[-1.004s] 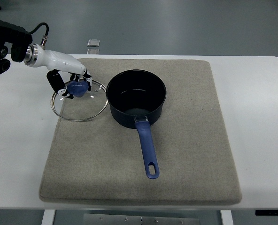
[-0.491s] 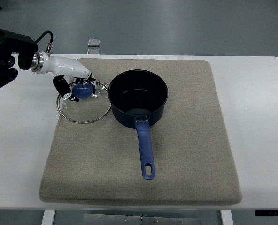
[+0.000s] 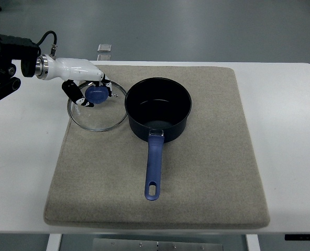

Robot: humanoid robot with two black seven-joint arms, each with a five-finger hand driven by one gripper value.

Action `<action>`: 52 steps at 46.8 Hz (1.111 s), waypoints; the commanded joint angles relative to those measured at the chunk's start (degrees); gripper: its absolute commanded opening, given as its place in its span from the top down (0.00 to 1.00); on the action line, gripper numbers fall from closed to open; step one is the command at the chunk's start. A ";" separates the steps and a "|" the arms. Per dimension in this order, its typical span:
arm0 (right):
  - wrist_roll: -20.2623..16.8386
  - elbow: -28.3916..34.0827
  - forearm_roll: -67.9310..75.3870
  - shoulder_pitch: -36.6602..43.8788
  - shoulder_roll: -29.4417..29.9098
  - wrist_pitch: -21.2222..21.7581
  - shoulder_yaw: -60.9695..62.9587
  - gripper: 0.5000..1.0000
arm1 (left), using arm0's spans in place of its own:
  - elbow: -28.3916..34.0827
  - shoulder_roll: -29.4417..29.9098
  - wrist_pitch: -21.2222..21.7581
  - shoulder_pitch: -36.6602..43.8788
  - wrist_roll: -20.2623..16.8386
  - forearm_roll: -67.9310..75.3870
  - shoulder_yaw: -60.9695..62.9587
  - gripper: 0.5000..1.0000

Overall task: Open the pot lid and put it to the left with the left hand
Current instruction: 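Open the left hand and withdraw it from the lid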

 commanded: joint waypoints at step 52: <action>0.02 0.04 0.00 -0.01 0.00 0.00 0.00 0.17 | 1.56 2.10 1.25 -1.30 0.00 -24.72 -16.43 0.06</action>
